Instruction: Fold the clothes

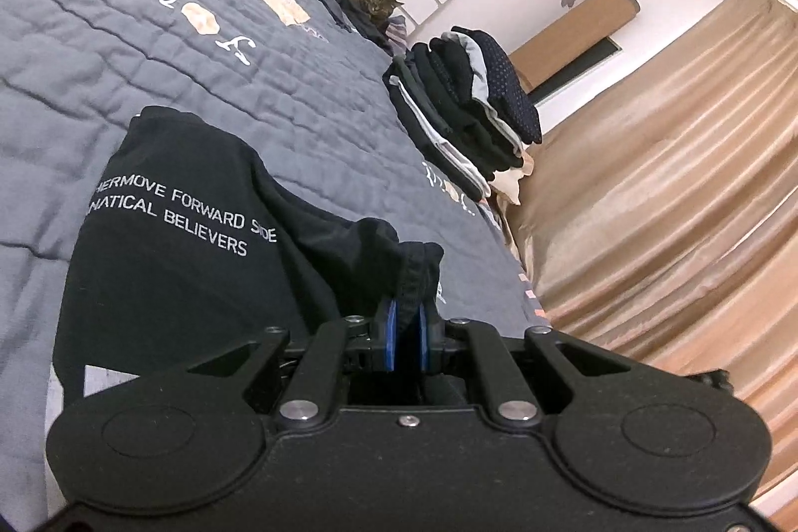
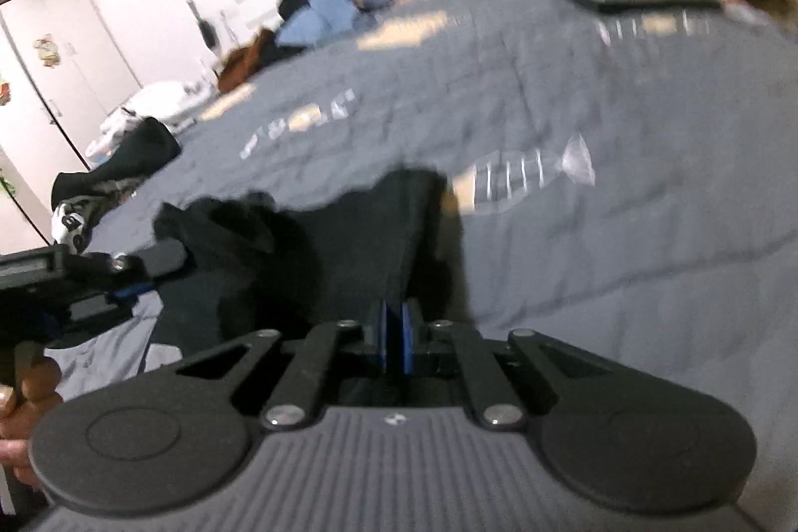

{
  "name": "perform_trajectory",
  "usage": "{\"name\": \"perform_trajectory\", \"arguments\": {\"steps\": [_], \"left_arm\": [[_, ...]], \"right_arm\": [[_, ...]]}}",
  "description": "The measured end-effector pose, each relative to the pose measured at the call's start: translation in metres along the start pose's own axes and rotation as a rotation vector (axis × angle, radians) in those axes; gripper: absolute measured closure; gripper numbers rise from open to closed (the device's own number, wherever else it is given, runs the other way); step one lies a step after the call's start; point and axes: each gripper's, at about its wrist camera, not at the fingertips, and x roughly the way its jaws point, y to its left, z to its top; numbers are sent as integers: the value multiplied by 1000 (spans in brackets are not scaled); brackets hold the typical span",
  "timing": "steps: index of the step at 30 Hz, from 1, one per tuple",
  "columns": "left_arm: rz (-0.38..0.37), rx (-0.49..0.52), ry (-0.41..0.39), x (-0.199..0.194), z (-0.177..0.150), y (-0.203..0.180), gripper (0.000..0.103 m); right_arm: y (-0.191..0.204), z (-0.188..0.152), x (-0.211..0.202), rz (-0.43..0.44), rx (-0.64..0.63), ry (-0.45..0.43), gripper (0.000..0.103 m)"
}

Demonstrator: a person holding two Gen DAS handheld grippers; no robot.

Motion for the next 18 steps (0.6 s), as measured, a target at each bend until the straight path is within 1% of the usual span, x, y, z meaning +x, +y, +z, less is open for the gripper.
{"name": "perform_trajectory", "arguments": {"steps": [4, 8, 10, 13, 15, 18], "left_arm": [[2, 0, 6, 1, -1, 0, 94], [4, 0, 12, 3, -1, 0, 94], [5, 0, 15, 4, -2, 0, 94], [3, 3, 14, 4, -2, -1, 94], [4, 5, 15, 4, -2, -2, 94], [4, 4, 17, 5, -3, -2, 94]], "right_arm": [[-3, 1, -5, -28, -36, 0, 95], [-11, -2, -8, 12, -25, 86, 93], [-14, -4, -11, 45, -32, 124, 91], [-14, -14, -10, 48, -58, 180, 89], [-16, -22, -8, 62, -47, 218, 89], [-17, -32, -9, 96, -26, 238, 89]]}}
